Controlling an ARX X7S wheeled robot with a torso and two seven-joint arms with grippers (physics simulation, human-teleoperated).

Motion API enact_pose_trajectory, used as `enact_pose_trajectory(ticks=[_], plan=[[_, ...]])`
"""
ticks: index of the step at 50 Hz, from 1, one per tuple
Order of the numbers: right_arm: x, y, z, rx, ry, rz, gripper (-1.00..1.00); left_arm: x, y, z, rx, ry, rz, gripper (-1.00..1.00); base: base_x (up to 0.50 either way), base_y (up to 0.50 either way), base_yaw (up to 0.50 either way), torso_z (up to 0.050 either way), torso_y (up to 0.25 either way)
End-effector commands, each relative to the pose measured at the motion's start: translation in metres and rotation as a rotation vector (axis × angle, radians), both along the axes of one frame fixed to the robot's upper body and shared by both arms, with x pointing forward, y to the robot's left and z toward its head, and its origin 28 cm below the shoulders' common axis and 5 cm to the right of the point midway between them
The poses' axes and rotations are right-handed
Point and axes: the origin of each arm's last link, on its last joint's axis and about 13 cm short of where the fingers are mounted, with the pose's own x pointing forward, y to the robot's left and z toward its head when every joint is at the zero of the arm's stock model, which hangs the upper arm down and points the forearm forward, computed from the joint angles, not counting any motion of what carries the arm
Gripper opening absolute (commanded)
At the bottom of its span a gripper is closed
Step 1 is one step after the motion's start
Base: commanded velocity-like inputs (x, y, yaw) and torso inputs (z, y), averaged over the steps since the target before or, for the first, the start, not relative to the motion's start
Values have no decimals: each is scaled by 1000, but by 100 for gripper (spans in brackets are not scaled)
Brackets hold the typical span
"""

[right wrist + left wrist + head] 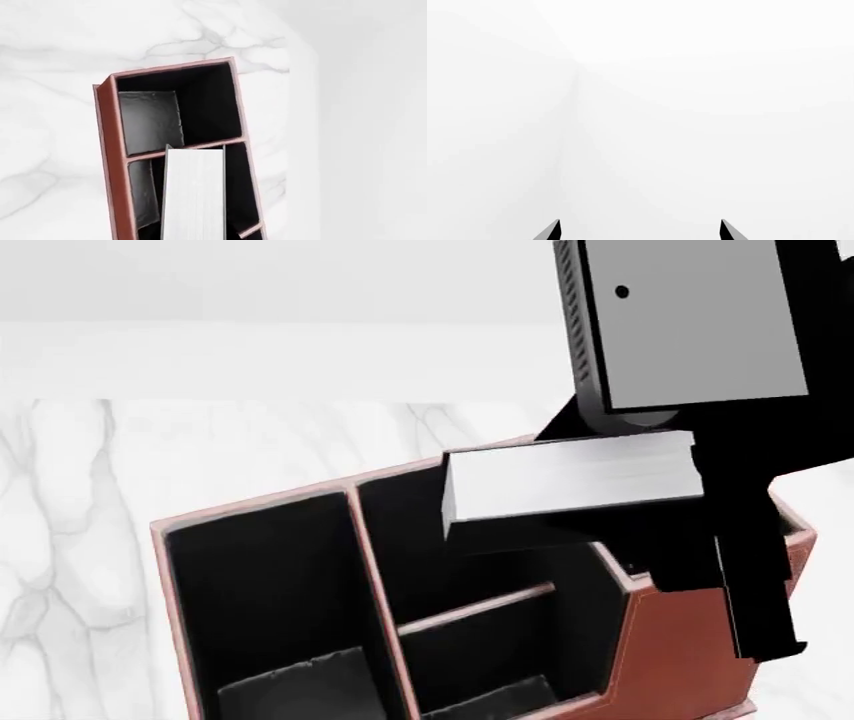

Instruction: Pick up the book and place it in the front compartment of the caddy.

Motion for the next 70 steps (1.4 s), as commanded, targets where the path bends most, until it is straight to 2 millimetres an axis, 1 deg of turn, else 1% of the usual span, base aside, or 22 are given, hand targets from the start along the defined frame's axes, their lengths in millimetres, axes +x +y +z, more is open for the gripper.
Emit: enact_pose_trajectory(ticks=[1,6,15,17,31,44,56,61,70], plan=[[17,4,9,25,-29,90,-100,0,1,0,0,-1,4,100,0,0,0,0,0],[30,3,10,33,-22,103,-100,0,1,0,-3,0,2,100,0,0,0,0,2],[60,6,0,22,17,98,-100,-1,1,-1,0,2,5,100,0,0,0,0,0],[62,7,0,39,30,119,-100,-1,2,-1,-2,2,6,100,0,0,0,0,5],[100,10,-16,19,84,93,-100,-1,2,-1,2,5,4,100,0,0,0,0,1],[117,14,-25,24,117,102,-100,0,0,-1,10,9,-5,100,0,0,0,0,2],[135,21,-42,36,177,119,-100,0,0,-1,13,9,-10,100,0,0,0,2,1],[143,22,-49,38,191,101,-100,0,0,-1,11,10,-11,100,0,0,0,0,2],[148,25,-60,37,224,100,-100,-1,0,-2,11,12,-10,100,0,0,0,0,1]])
